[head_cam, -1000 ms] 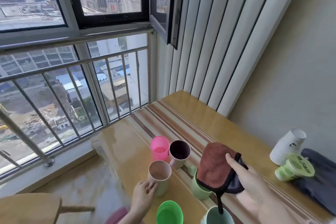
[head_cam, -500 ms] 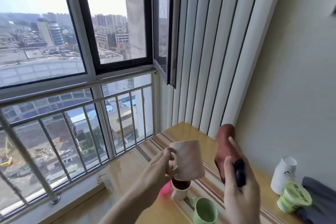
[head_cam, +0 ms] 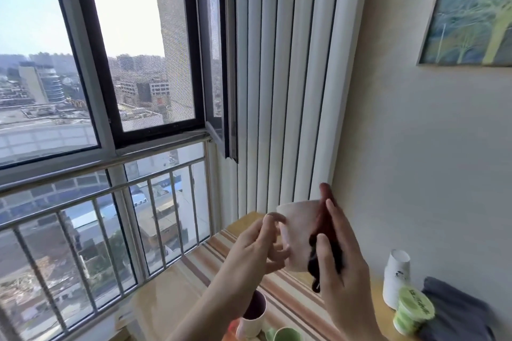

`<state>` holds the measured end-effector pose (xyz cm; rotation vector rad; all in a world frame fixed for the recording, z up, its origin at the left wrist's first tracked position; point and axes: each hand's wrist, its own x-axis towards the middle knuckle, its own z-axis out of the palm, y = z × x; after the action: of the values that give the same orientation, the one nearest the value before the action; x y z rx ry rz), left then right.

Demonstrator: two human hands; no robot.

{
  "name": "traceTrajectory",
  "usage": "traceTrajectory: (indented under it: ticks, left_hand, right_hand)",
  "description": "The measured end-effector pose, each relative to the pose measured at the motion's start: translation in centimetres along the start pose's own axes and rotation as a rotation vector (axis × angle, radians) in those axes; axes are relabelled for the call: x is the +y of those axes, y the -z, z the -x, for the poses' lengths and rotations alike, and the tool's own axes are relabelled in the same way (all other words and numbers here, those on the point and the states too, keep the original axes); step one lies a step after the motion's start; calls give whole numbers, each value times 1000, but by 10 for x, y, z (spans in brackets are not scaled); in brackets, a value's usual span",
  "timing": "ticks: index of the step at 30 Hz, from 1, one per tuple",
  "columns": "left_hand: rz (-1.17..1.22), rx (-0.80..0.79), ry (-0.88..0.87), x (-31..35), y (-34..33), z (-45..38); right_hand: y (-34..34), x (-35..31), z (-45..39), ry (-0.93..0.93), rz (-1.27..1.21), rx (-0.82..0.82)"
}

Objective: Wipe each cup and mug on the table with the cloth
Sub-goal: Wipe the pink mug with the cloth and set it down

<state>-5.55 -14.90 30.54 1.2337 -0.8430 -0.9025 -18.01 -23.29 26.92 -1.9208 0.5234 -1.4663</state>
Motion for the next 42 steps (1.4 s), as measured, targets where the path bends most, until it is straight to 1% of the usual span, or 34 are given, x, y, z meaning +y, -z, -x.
traceTrajectory:
  ticks: [3, 5, 8, 10, 13, 14, 15, 17, 18, 19, 21, 22, 23, 24, 26, 28, 30, 32, 33, 37, 39, 42]
  left_hand:
    - [100, -42, -7, 4, -4, -2]
    - [115, -38, -40, 6, -10, -3]
    - [48, -37, -78, 6, -18, -2]
    - [46, -56, -76, 6, -21, -1]
    - [67, -21, -142, 7, -17, -2]
    - [77, -10, -164, 7, -16, -3]
    - [93, -9, -179, 6, -16, -4]
    - [115, -19, -177, 4, -15, -6]
    - [98, -30, -178, 4, -15, -6]
    - [65, -39, -183, 5, -15, -6]
    - [-51, 6, -199, 6, -14, -5]
    - [-142, 65, -219, 6, -12, -6]
    - [-225, 104, -240, 6, -12, -5]
    - [-261, 106, -250, 6, -13, -3]
    - [-192, 26, -214, 6, -17, 4]
    - [-27, -67, -119, 9, -21, 11]
    - [28, -104, -105, 9, -23, 10]
    - [45, -114, -105, 12, -25, 7]
    - [59, -108, -118, 15, -26, 6]
    - [66, -84, -148, 22, -30, 1]
    - [77, -65, -164, 24, -30, 0]
    - [92, -71, -169, 25, -29, -1]
  right_hand:
    - [15, -6, -12, -104, -180, -20]
    - [18, -8, -12, -123, -200, -21]
    - [15, -7, -6, -20, -97, 60]
    - [12, -8, -2, 42, -35, 107]
    - [12, -18, -1, 131, 5, 107]
    - [13, -21, -2, 136, -34, 92]
    - [13, -20, -4, 110, -146, 67]
    - [13, -21, -9, -30, -475, 25]
    - [14, -22, -11, -84, -572, 45]
    - [14, -25, -11, -104, -589, 85]
    - [13, -30, -10, -80, -496, 157]
    - [12, -31, -9, -46, -430, 178]
    - [11, -32, -8, 0, -341, 193]
    - [10, -31, -6, 45, -226, 220]
    - [7, -30, -6, 107, -34, 240]
    - [2, -34, -4, 150, 45, 209]
    - [-3, -39, -2, 207, 93, 171]
    - [-6, -42, -1, 221, 99, 131]
    - [-7, -43, -2, 198, 68, 130]
    - [-7, -52, -12, 50, -264, 114]
    - [-6, -56, -14, 49, -288, 106]
    - [-7, -54, -11, 41, -242, 155]
